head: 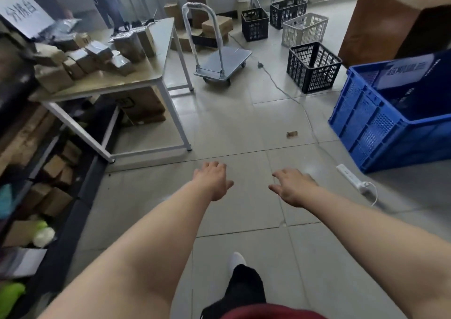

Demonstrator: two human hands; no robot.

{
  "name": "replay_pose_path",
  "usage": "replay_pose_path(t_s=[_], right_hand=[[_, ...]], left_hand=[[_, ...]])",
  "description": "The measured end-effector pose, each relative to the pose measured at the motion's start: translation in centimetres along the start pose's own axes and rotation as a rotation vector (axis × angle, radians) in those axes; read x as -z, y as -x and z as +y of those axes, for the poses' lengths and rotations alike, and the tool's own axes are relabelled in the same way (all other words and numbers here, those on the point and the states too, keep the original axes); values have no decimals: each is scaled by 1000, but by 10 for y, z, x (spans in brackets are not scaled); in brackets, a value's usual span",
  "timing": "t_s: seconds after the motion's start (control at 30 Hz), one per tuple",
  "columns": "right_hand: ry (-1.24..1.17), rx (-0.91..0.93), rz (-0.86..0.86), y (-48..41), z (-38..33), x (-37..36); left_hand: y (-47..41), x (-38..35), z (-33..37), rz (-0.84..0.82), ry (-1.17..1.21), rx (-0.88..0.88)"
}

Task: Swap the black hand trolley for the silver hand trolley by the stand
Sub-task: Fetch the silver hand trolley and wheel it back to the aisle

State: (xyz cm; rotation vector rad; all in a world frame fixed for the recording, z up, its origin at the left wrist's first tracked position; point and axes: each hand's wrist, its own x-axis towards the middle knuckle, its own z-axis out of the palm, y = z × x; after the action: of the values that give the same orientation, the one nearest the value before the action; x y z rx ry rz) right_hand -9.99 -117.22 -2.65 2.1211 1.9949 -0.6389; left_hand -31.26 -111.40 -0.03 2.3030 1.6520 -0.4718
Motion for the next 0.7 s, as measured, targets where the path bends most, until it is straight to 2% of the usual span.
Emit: replay_pose_path(t_s=[0.1, 0.33, 0.53, 0.7], right_hand=[[45, -3, -24, -62, -15, 36], [29, 4, 44, -194, -31, 109], [-16, 30, 94, -319, -16, 162], [-32, 62, 122, -435, 5, 223]], left_hand=[[-57, 32, -27, -31, 4, 1], [-188, 104, -76, 2, 24, -19], [-306, 153, -92, 17, 126, -2], [-416, 213, -99, 33, 115, 49]])
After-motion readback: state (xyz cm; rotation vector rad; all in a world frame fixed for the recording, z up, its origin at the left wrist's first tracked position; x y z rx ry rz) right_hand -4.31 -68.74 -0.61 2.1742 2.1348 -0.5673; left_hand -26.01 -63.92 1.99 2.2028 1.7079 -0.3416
